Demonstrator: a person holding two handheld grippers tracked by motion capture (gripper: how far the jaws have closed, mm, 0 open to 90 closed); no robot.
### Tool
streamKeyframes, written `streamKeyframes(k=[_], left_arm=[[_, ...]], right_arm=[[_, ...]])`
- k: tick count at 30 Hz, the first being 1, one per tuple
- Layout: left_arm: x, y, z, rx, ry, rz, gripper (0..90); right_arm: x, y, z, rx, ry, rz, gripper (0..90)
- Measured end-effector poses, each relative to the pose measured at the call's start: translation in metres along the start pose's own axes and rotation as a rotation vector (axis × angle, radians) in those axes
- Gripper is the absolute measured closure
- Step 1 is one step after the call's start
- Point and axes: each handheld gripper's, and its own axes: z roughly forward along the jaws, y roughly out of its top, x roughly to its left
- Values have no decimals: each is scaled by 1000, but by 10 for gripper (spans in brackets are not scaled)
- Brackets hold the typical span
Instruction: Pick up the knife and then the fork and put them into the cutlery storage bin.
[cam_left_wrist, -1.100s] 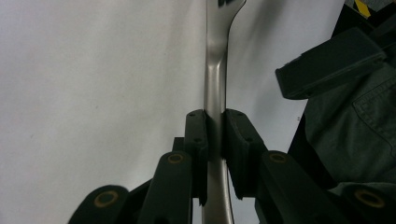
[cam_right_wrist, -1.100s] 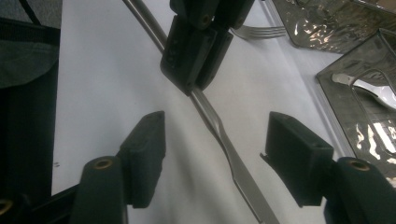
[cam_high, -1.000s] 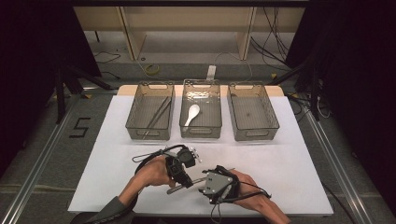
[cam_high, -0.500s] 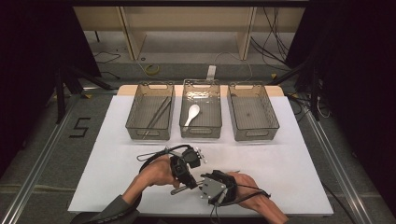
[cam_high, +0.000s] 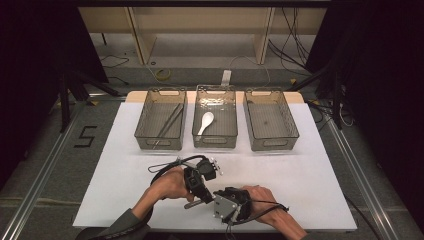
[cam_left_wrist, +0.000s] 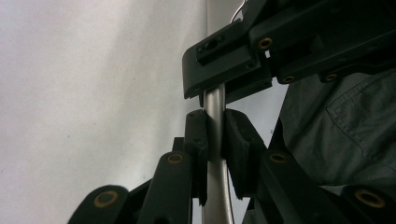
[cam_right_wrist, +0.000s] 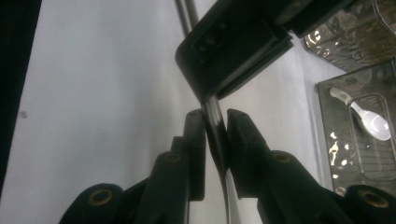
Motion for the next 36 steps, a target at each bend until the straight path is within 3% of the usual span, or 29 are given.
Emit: streamKeyframes(k=[5, 11, 16, 20, 21, 22, 24, 28, 32, 36], left_arm=[[0, 0, -4, -22, -2, 16, 785], [-2, 0, -8, -64, 14, 27, 760], [0, -5, -25, -150, 65, 13, 595], [5, -16, -43, -233, 127, -21, 452], [7, -19, -47, -263, 139, -35, 417], [9, -22, -50, -297, 153, -53, 392], [14, -30, -57, -349, 183, -78, 351], [22, -47, -66, -440, 248, -131, 287], [31, -63, -67, -458, 327, -168, 248], [44, -77, -64, -476, 357, -231, 246]], right_arm=[[-1, -1, -1, 5, 16, -52, 831], [-5, -4, -6, 9, 32, -48, 836], [-5, -8, -2, 39, 33, -47, 837], [-14, -17, -5, 56, 11, 3, 837], [-19, -20, -6, 59, 5, -15, 837], [-19, -22, -7, 48, -2, 47, 838], [-24, -27, -10, 52, -21, 109, 837], [-39, -38, -17, 59, -53, 184, 837], [-53, -49, -23, 63, -85, 268, 837], [-66, -62, -30, 68, -96, 348, 837]])
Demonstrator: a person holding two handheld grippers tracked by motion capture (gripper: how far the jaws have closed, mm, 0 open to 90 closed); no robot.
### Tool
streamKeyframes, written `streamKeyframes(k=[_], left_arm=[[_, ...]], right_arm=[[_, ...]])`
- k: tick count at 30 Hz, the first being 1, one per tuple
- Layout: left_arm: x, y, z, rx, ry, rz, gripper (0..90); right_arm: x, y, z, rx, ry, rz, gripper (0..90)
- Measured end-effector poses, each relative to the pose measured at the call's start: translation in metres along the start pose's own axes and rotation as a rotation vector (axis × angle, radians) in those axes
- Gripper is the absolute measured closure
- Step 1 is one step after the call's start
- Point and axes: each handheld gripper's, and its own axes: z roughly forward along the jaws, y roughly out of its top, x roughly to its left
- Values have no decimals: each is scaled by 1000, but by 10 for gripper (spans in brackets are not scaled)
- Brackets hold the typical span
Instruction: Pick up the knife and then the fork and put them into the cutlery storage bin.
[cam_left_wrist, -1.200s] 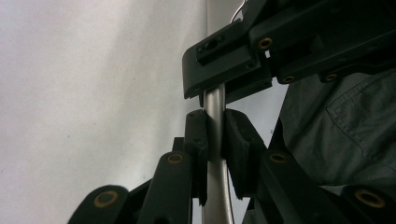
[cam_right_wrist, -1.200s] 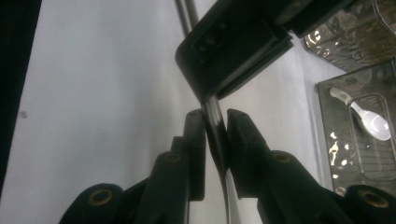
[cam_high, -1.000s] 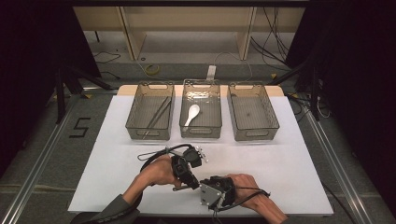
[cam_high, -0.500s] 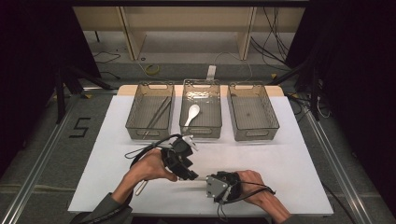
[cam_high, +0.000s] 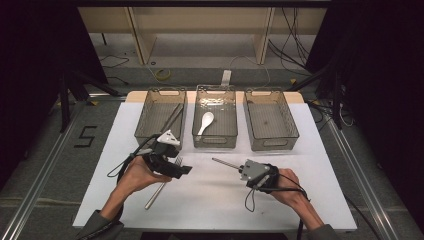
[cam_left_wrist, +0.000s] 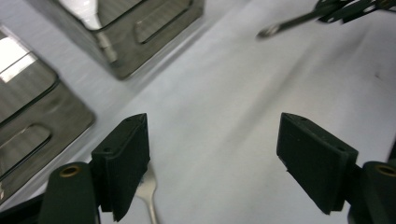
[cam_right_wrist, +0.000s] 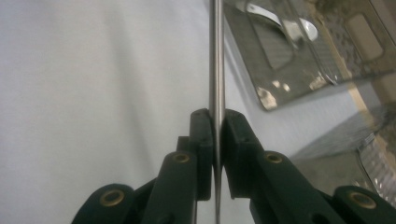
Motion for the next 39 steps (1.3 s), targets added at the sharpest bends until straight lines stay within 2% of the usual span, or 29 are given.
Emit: streamKeyframes(k=[1, 5, 10, 13, 16, 20, 29, 35, 39], left_arm=[[2, -3, 2, 5, 13, -7, 245], [8, -16, 4, 17, 34, -33, 244], [14, -30, 6, -5, 44, -68, 241], [17, -38, 8, 13, 59, -78, 239], [18, -42, 10, 24, 61, -80, 238], [16, -44, 9, 31, 61, -77, 238], [13, -50, 8, 28, 71, -93, 211], [7, -52, 4, -24, 72, -92, 178], [5, -53, -3, -90, 53, -111, 173]], right_arm=[[-5, -2, -1, 3, -2, 15, 837], [-25, -9, -5, -14, 2, 132, 837], [-56, -15, -10, -45, 15, 279, 837], [-76, -16, -11, -43, 20, 363, 837], [-94, -16, -12, -41, 12, 418, 837], [-116, -13, -14, -51, -24, 490, 837], [-155, -2, 0, 8, -60, 546, 836], [-177, 5, 20, 49, -64, 580, 836], [-187, 6, 34, 78, -79, 608, 835]])
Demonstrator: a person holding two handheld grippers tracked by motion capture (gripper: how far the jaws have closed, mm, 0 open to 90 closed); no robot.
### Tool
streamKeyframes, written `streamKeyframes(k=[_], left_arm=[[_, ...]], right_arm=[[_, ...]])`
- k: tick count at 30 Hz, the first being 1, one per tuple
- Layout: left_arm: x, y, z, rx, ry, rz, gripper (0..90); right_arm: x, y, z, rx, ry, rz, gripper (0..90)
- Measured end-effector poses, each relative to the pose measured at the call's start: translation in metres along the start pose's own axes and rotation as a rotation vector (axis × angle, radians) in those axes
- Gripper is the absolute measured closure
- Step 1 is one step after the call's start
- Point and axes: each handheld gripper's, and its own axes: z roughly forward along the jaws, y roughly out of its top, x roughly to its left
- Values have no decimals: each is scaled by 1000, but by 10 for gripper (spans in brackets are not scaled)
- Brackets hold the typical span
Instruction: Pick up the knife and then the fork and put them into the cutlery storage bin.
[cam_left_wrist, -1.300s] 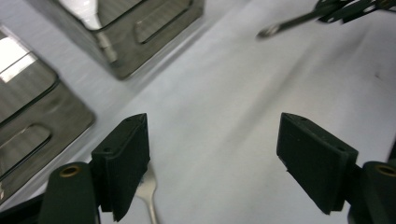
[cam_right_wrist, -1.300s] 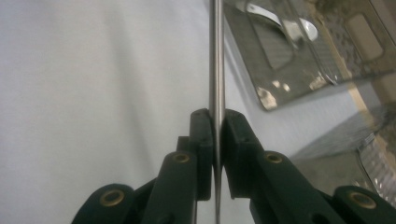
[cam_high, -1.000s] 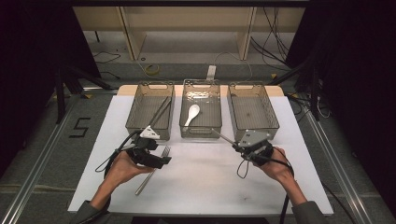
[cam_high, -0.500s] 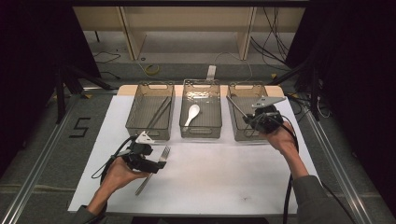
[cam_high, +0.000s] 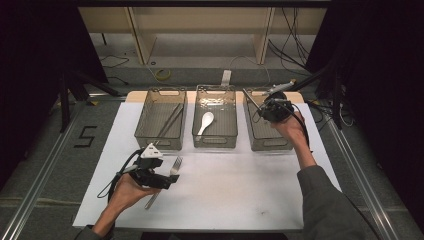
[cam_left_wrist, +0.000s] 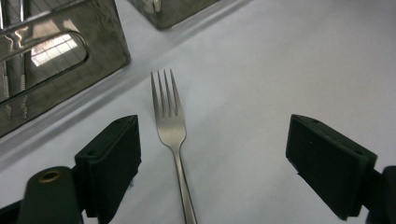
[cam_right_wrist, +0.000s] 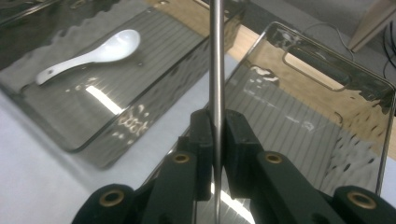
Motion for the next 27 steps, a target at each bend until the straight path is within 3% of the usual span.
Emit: streamKeyframes(k=[4, 13, 14, 17, 20, 27], left_arm=[[0, -1, -9, -81, -15, -20, 172], [0, -1, -13, -151, -5, -11, 162], [0, -1, -13, -151, -5, -10, 161], [4, -2, -10, -117, -44, -64, 155], [3, -2, -9, -102, 1, -40, 155], [3, -2, -7, -89, 15, -45, 155]], right_arm=[[-9, 2, 8, 22, -22, 19, 835], [-27, 9, 18, 48, -52, 61, 835], [-29, 11, 19, 52, -58, 65, 835], [-35, 12, 24, 58, -64, 83, 835], [-37, 11, 31, 77, -67, 96, 835], [-40, 13, 42, 107, -75, 99, 833]])
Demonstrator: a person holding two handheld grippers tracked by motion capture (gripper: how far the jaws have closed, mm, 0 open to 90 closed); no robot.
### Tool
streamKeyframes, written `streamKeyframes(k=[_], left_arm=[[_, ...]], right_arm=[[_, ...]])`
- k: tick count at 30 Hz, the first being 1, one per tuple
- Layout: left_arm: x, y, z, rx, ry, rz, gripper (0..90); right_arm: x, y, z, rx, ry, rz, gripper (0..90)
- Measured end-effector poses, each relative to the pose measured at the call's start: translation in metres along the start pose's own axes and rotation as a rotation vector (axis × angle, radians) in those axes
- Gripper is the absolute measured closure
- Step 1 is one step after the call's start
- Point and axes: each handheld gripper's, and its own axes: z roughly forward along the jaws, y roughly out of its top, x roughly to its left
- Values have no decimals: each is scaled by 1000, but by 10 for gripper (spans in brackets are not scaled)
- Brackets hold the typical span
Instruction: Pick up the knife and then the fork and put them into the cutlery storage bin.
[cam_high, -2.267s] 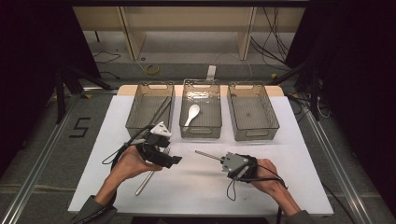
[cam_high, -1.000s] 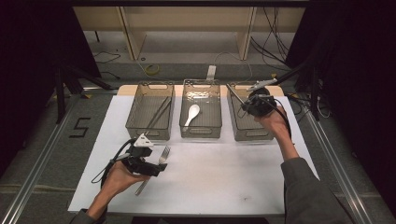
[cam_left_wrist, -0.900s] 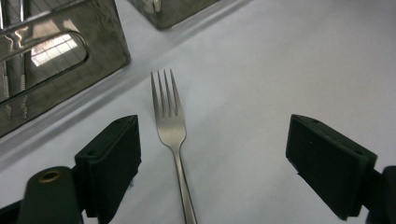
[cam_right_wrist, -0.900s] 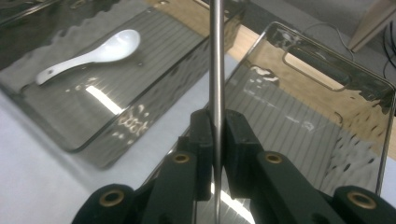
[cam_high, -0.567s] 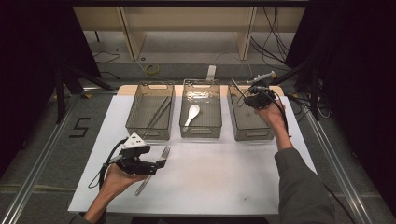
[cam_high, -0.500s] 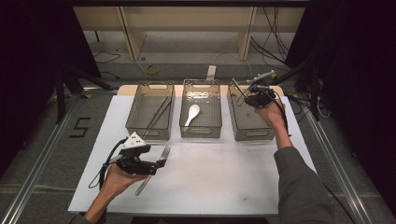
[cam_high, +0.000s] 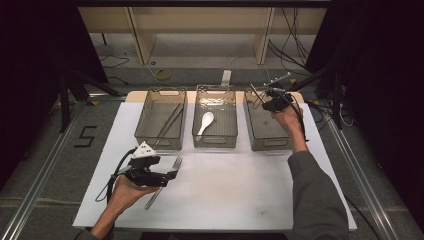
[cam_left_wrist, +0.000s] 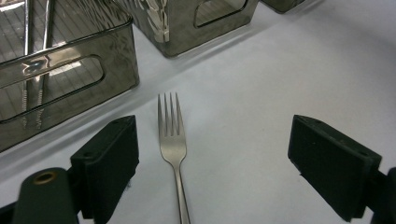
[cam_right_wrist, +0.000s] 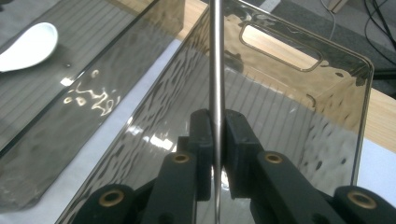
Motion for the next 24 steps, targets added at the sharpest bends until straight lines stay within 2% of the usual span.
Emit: streamKeyframes(k=[3, 5, 6, 8, 10, 13, 17, 21, 24], left_arm=[[-1, 0, 1, 6, 3, 13, 156], [-1, 0, 2, 25, -4, 13, 156], [-1, 0, 3, 34, -16, 9, 156], [-1, -1, 4, 44, -25, 6, 156], [-1, -1, 3, 45, -20, 7, 156], [0, -1, 3, 46, -19, 3, 156], [-1, -1, 5, 71, -21, 12, 157], [0, -1, 6, 78, -14, 10, 158], [2, -1, 6, 85, -7, 6, 158]], right_arm=[[2, 3, 6, 26, -3, 6, 827], [5, 3, 11, 40, -25, -19, 816], [6, 2, 14, 42, -39, -20, 769], [7, 4, 15, 33, -39, 12, 652], [10, 5, 12, 38, -36, -6, 652], [13, 4, 4, 16, -7, -3, 592], [15, 3, -5, 6, 0, -17, 501], [18, -1, -18, -38, 39, -19, 451], [21, -8, -27, -68, 77, -3, 416]])
